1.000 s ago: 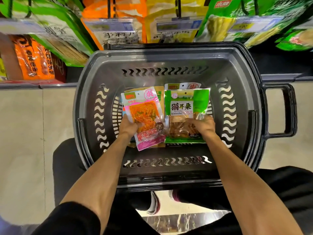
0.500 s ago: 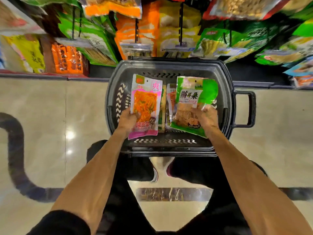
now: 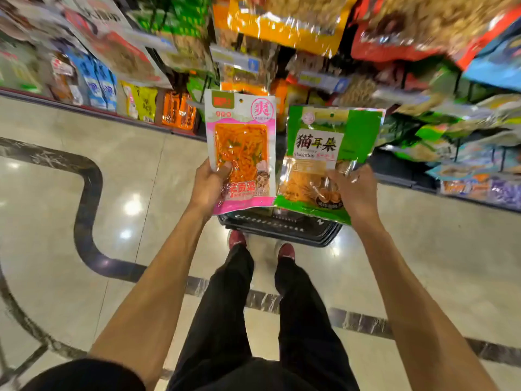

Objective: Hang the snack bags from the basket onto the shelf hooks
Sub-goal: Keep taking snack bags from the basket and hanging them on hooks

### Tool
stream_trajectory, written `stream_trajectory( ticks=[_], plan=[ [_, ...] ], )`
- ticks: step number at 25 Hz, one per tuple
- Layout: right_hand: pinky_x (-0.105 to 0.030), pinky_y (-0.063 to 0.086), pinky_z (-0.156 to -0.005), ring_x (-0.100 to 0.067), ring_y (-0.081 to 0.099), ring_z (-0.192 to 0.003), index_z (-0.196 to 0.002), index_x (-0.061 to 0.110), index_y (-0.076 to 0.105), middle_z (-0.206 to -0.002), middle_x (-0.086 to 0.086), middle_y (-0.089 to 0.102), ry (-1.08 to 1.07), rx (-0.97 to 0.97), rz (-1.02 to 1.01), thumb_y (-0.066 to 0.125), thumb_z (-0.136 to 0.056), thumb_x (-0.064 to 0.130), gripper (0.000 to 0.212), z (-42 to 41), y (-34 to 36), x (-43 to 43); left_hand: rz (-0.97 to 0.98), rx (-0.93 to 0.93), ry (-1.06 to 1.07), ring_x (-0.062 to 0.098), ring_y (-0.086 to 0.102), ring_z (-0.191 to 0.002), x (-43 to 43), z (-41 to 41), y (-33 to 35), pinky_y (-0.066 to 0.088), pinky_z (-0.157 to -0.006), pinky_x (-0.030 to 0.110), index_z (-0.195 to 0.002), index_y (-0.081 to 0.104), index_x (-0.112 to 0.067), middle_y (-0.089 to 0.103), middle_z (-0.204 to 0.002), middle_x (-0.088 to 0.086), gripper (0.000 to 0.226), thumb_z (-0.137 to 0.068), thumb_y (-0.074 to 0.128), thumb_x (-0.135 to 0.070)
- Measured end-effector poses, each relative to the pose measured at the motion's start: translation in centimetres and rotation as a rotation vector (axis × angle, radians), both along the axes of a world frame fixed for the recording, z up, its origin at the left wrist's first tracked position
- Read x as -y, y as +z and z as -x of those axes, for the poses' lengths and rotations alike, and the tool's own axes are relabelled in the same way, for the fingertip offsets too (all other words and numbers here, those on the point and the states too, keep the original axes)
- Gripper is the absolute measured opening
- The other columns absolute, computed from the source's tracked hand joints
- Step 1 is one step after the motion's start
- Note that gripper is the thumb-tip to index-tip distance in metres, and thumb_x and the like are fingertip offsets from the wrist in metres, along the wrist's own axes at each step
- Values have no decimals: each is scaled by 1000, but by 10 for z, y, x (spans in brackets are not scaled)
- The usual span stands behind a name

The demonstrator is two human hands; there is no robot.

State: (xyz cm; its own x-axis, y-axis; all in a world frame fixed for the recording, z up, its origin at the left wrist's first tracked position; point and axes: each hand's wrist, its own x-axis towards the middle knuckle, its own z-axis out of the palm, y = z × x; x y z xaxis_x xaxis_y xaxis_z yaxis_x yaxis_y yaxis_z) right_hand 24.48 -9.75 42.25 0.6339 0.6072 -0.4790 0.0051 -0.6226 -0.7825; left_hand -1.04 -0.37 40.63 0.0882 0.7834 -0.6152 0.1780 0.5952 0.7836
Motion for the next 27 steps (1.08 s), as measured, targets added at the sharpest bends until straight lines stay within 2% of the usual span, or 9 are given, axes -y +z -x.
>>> stream_trajectory(
  ticks=[3, 8, 11, 15, 16, 18, 21, 25, 27],
  plan=[
    [1, 41, -60, 19, 58, -77, -116, 13, 57, -98, 15, 64, 74, 2, -146, 73, -86, 13, 34, -4, 65, 4, -87, 33, 64, 12, 73, -91, 19, -5, 73, 58, -77, 30, -122, 59, -23, 73, -107, -5, 23, -100, 53, -28],
    [-10, 46, -76, 13, 59, -89, -114, 21, 56, -101, 24, 61, 206, 64, -298, 75, -85, 23, 34, -24, 154, 25, -231, 110, 208, 13, 73, -92, 67, -8, 166, 59, -71, 25, -126, 57, -19, 74, -106, -4, 27, -99, 54, -16],
    [-12, 40, -77, 1, 56, -95, -113, 30, 46, -99, 30, 53, 233, 97, -358, 75, -86, 27, 40, -36, 199, 38, -289, 130, 238, 13, 73, -88, 86, -9, 203, 57, -67, 22, -123, 58, -15, 76, -99, -4, 25, -98, 55, -13],
    [6, 34, -62, 34, 46, -76, -108, 27, 42, -93, 30, 45, 257, 127, -470, 72, -89, 20, 36, -39, 241, 59, -392, 136, 247, 9, 73, -81, 96, -7, 242, 56, -64, 20, -113, 63, -15, 76, -88, -6, 20, -97, 55, -8],
    [7, 34, -61, 37, 44, -74, -104, 30, 43, -93, 30, 44, 250, 125, -489, 71, -89, 19, 34, -38, 246, 65, -411, 142, 244, 8, 72, -78, 98, -7, 250, 56, -63, 19, -110, 63, -17, 76, -85, -8, 18, -96, 55, -7],
    [1, 38, -67, 29, 50, -80, -96, 35, 47, -96, 28, 51, 238, 136, -513, 72, -88, 22, 29, -33, 257, 79, -443, 151, 233, 5, 71, -75, 104, -4, 264, 54, -63, 19, -103, 63, -21, 76, -81, -9, 17, -96, 56, -8],
    [-14, 44, -81, 11, 58, -97, -109, 36, 52, -106, 23, 61, 201, 182, -531, 75, -85, 28, 35, -30, 269, 101, -472, 156, 194, 8, 71, -78, 110, 2, 278, 54, -69, 25, -103, 64, -22, 75, -86, -6, 15, -95, 59, -11],
    [1, 42, -69, 23, 58, -87, -110, 34, 54, -103, 27, 62, 142, 205, -583, 76, -84, 20, 36, -30, 290, 135, -488, 217, 126, 12, 72, -83, 119, -4, 292, 56, -66, 23, -112, 62, -21, 75, -93, -4, 19, -98, 54, -12],
    [-2, 46, -71, 17, 62, -89, -112, 31, 56, -104, 23, 66, 107, 217, -606, 76, -84, 17, 37, -35, 301, 151, -504, 239, 80, 12, 71, -86, 123, -16, 298, 56, -69, 25, -112, 63, -23, 74, -95, -4, 20, -99, 53, -12]
  ],
)
